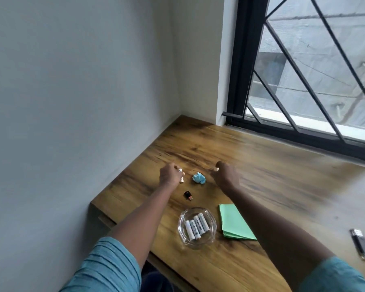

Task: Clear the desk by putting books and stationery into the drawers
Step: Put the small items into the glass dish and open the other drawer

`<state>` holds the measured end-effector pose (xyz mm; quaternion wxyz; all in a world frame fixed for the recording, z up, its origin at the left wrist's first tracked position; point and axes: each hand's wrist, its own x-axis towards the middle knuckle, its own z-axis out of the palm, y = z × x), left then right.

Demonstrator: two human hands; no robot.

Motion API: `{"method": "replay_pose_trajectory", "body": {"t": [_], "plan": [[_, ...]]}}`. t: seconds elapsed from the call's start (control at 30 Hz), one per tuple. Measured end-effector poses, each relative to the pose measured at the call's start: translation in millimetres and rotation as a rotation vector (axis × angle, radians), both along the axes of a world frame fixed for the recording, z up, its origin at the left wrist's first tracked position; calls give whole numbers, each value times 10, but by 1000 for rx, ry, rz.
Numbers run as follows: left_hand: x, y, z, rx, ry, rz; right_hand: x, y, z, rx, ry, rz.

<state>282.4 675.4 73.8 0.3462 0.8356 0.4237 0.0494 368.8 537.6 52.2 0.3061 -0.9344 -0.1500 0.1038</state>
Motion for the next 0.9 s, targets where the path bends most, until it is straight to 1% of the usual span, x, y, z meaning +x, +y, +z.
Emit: {"method": "replay_pose_trajectory", "body": {"t": [0.17, 0.23, 0.33, 0.43, 0.6, 0.77, 0.9], "plan": [[-420, -173, 62, 58, -120, -144, -535, -57, 78, 101, -98, 154], [-595, -276, 58, 40, -153, -184, -771, -152, 91, 128, -156, 241], [-856, -439, 47, 36, -159, -250, -1071, -372, 72, 99, -216, 383], [-1052, -548, 0, 66, -172, -278, -1273, -588, 46, 68, -241, 453], [-1108, -697, -27, 102, -132, -370, -1423, -721, -16, -78, -258, 626], [-1073, -763, -71, 188, -44, -428, -1446, -713, -105, -127, -350, 702], [-1031, -735, -89, 213, -35, -441, -1401, -721, -118, -95, -344, 721]]}}
